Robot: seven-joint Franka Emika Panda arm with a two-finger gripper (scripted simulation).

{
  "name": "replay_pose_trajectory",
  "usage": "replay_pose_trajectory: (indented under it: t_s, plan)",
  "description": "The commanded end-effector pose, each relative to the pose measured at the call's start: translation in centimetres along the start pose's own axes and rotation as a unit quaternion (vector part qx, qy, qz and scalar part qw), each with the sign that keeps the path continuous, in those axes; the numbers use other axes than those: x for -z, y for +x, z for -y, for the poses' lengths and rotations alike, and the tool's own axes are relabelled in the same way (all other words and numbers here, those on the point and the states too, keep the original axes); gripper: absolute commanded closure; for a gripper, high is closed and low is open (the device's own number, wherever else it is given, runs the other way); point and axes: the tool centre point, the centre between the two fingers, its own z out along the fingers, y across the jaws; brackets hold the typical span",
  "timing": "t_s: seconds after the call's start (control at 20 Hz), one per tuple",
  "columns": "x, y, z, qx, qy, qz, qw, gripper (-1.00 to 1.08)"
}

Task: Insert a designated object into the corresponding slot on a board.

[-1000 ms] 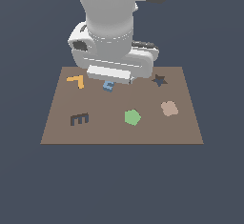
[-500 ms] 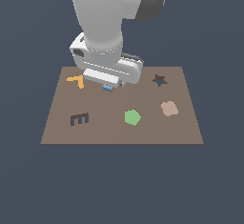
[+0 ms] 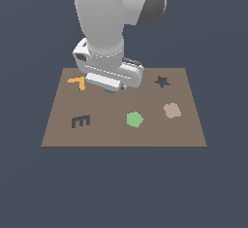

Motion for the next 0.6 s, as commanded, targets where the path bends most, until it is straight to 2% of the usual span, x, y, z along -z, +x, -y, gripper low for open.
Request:
replay_pose_trajectory:
  t_s: [0.0,0.15,0.2,0.55]
  plan:
    - [-0.77,-0.05,-0.01,-0.001,0.000,0.000,1.0000,-0.92]
    - [-1.10,-0.07,0.00,-0.001,0.000,0.000,1.0000,-0.92]
    - [-1.10,-0.07,0.00,-0.001,0.000,0.000,1.0000,1.08]
    - [-1.10,-0.07,0.00,-0.001,0.000,0.000,1.0000,1.08]
